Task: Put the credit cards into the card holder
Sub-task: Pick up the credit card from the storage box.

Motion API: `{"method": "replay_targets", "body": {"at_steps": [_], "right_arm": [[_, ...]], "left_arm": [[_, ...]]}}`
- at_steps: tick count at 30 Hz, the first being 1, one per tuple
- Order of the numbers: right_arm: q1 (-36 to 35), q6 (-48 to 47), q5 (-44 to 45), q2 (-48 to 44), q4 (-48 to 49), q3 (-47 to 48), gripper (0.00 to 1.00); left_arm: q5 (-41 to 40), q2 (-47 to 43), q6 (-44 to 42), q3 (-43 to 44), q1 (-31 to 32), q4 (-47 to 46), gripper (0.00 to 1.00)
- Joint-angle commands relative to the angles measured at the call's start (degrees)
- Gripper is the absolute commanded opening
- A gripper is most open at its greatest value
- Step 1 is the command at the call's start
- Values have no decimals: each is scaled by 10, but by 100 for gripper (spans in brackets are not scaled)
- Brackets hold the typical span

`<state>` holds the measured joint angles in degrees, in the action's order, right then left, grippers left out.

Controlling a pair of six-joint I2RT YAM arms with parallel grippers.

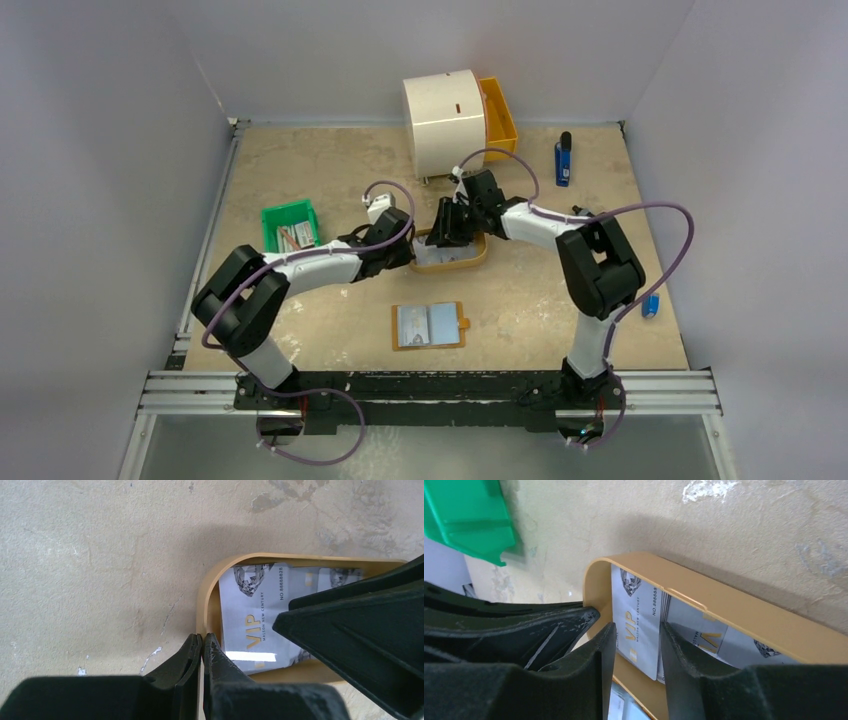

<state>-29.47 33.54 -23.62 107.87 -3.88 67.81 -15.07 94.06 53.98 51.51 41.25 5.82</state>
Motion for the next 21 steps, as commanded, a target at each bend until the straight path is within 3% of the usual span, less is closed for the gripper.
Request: {"method": "replay_targets", "body": {"at_steps": [1, 11, 21], "right_arm": [[-8, 27, -75, -45, 59, -20, 41], [-7, 76, -134, -51, 145, -52, 41], [-6, 59, -95, -39, 70, -37, 35]], "left_arm": [[28, -13, 19, -16, 4, -18, 0], [30, -22, 29, -30, 4, -35, 0], [25, -26, 31, -30, 4, -35, 0]]}}
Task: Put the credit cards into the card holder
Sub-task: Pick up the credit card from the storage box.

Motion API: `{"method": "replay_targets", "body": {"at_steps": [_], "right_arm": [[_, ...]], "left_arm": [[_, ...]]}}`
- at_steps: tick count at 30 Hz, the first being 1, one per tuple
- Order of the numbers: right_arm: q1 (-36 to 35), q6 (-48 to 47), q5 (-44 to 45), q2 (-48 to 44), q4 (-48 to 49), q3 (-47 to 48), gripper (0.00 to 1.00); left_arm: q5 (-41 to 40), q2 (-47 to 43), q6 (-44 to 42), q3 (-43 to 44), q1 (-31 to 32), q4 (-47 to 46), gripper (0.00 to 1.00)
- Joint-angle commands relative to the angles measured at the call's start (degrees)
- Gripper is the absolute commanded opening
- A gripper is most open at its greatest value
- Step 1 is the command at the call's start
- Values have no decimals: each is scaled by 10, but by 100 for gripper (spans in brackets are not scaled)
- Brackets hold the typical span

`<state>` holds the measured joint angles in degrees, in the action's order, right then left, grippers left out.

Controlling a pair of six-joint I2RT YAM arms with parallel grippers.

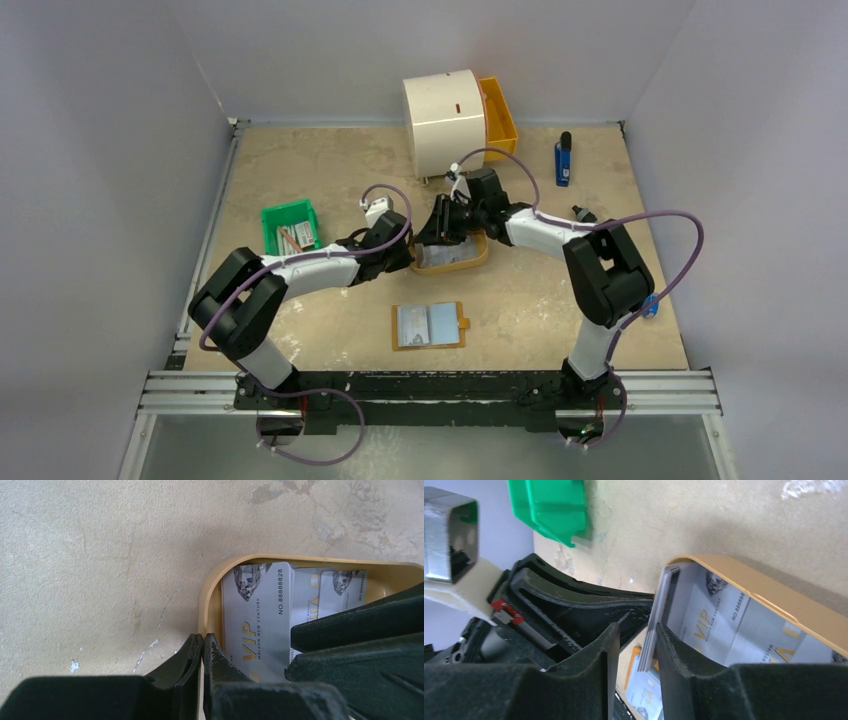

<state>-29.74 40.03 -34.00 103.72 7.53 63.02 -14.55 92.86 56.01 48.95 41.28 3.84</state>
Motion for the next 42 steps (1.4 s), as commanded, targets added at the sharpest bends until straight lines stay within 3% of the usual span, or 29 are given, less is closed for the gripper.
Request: {"method": "replay_targets", "body": {"at_steps": [1, 12, 19, 35, 42], "right_arm": [[-3, -7, 18, 6, -56, 13, 34], [-5, -49, 99, 24, -131, 37, 29], [0, -47, 160, -14, -168, 20, 7], [34, 40, 15, -66, -2, -77, 0], [43, 47, -6, -101, -6, -90, 0]], "left_arm": [[20, -14, 10, -3, 4, -14, 0], [19, -12, 7, 2, 5, -6, 0], [8, -14, 4, 10, 4, 12, 0], [0, -36, 0, 13, 4, 24, 0], [-13, -59, -15, 45, 4, 52, 3]]}}
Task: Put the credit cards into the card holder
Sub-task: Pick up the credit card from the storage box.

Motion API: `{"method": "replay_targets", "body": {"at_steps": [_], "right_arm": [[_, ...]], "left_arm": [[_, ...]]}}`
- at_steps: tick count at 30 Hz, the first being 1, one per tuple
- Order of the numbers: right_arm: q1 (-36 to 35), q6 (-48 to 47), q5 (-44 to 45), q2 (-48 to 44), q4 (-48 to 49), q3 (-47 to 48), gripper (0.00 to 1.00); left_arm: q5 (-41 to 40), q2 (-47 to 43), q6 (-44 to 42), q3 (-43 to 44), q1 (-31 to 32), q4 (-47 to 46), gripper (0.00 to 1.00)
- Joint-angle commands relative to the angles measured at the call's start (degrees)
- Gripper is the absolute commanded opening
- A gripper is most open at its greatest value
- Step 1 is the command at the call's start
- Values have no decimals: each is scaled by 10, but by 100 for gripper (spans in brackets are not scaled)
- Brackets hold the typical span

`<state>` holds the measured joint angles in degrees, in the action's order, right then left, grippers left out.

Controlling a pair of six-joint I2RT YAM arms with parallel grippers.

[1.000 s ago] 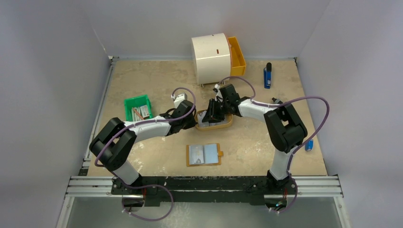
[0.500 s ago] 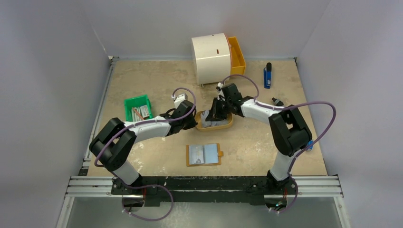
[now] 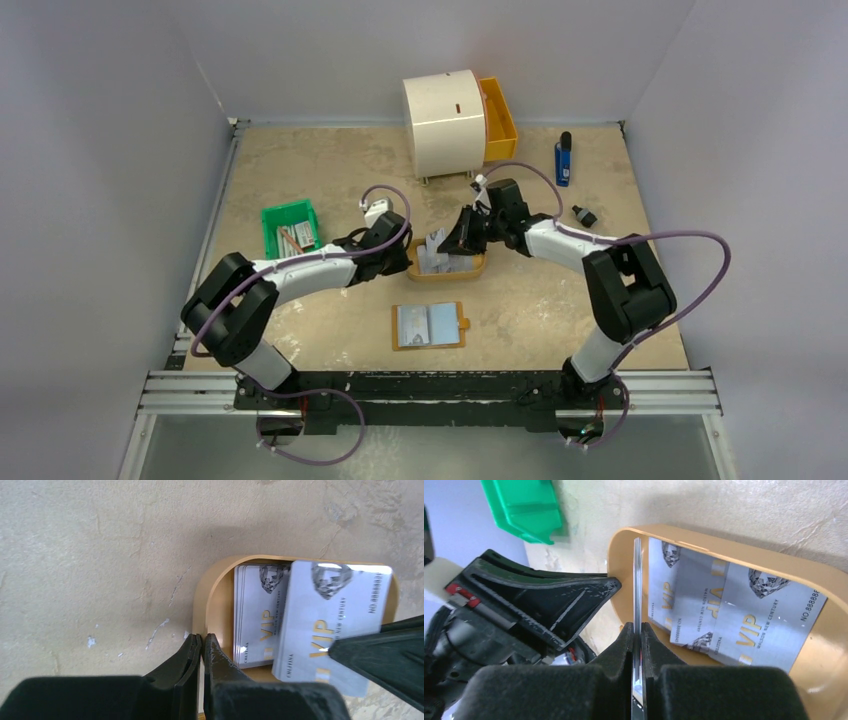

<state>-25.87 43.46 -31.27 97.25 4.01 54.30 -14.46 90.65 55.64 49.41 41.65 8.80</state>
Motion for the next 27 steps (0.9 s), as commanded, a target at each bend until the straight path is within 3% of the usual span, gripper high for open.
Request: {"method": "replay_targets", "body": {"at_steps": [1, 12, 15, 27], "right_arm": [[5, 11, -35, -36, 29, -5, 0], [16, 23, -85, -86, 79, -54, 0], [17, 37, -100, -104, 112, -75, 0], [26, 157, -176, -148, 348, -180, 0]], "left_arm": [[-15, -40, -12, 43, -1, 4, 4], [-42, -116, -15, 50, -1, 34, 44], [-25, -144, -9, 33, -2, 11, 46], [180, -211, 42, -125, -13, -250, 46]]}}
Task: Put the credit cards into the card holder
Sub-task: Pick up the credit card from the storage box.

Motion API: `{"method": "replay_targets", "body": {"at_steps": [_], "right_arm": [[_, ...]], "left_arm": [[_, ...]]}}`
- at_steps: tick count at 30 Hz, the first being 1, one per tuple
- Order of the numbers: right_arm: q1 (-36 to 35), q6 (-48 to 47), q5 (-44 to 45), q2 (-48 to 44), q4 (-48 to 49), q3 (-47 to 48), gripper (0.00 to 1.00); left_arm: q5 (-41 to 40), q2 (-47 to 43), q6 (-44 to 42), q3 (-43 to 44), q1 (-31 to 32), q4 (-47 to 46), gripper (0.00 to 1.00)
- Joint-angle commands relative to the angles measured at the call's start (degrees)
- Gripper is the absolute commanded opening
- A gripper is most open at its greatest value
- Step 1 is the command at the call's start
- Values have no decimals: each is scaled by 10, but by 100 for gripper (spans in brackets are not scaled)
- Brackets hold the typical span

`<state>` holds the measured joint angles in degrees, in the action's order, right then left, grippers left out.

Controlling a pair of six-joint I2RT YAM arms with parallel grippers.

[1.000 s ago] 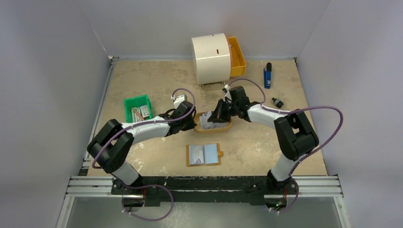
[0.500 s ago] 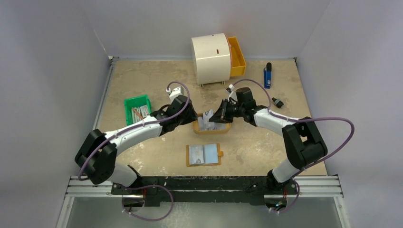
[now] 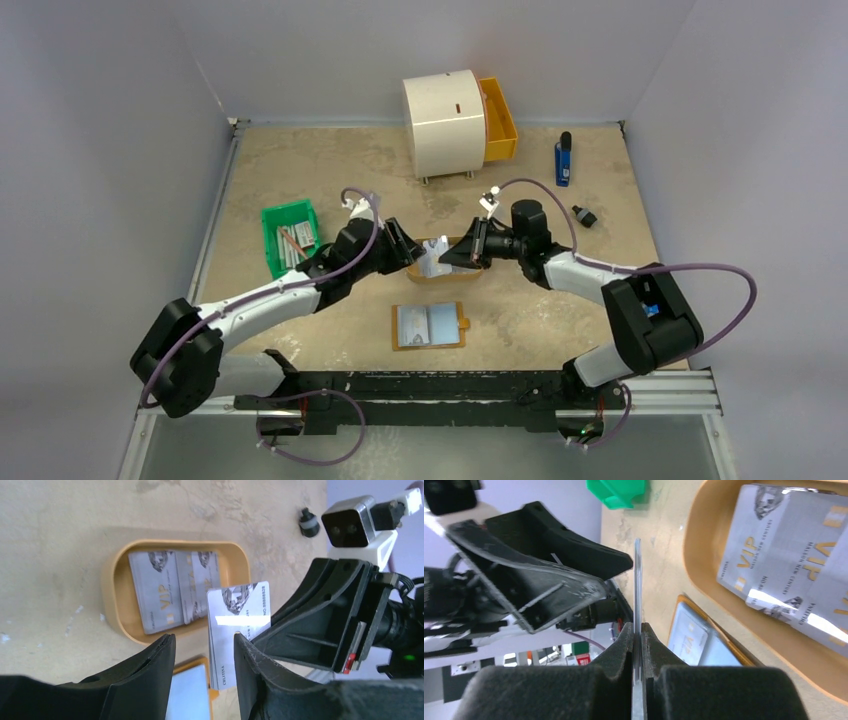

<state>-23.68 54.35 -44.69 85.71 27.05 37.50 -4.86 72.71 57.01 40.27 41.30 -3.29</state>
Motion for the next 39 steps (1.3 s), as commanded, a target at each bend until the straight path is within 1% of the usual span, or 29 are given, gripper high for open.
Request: {"method": "replay_targets", "body": {"at_steps": [1, 4, 8, 10, 12, 14, 17, 20, 22, 24, 26, 27, 29, 31, 36, 39], "right_arm": [[4, 54, -47, -37, 128, -15, 0], [4, 71, -63, -44, 156, -18, 0], [5, 104, -81, -48, 210, -34, 0], [4, 130, -87, -48, 254, -47, 0], [4, 159, -91, -45, 301, -58, 0], [4, 177, -94, -41, 324, -65, 0], [5, 170, -93, -49, 311, -69, 0], [4, 147, -91, -60, 273, -64, 0], [5, 135, -90, -65, 251, -59, 0], [4, 123, -89, -68, 228, -52, 12], [4, 110, -84, -74, 205, -44, 26], [4, 102, -81, -77, 190, -39, 30], [4, 83, -73, -81, 153, -28, 34], [4, 73, -71, -85, 129, -24, 34], [5, 81, -67, -86, 129, -32, 21], [7, 84, -62, -90, 130, -41, 19]], "left_arm": [[98, -35, 36, -43, -12, -152, 46], [131, -45, 61, -69, -20, -217, 46], [187, -45, 113, -110, -29, -340, 45], [212, -40, 136, -126, -30, -394, 42], [221, -37, 154, -138, -31, -433, 39], [219, -40, 164, -148, -33, -452, 31], [211, -51, 166, -152, -35, -448, 18], [211, -53, 160, -148, -36, -437, 9], [211, -53, 158, -145, -36, -435, 5], [211, -53, 158, -143, -37, -435, 3], [209, -54, 156, -142, -36, -433, 0], [208, -55, 155, -142, -36, -432, 0], [207, -57, 155, -142, -36, -429, 0], [207, -58, 155, -142, -37, -429, 0], [206, -66, 152, -143, -37, -422, 0], [204, -79, 146, -143, -38, -407, 0]]}}
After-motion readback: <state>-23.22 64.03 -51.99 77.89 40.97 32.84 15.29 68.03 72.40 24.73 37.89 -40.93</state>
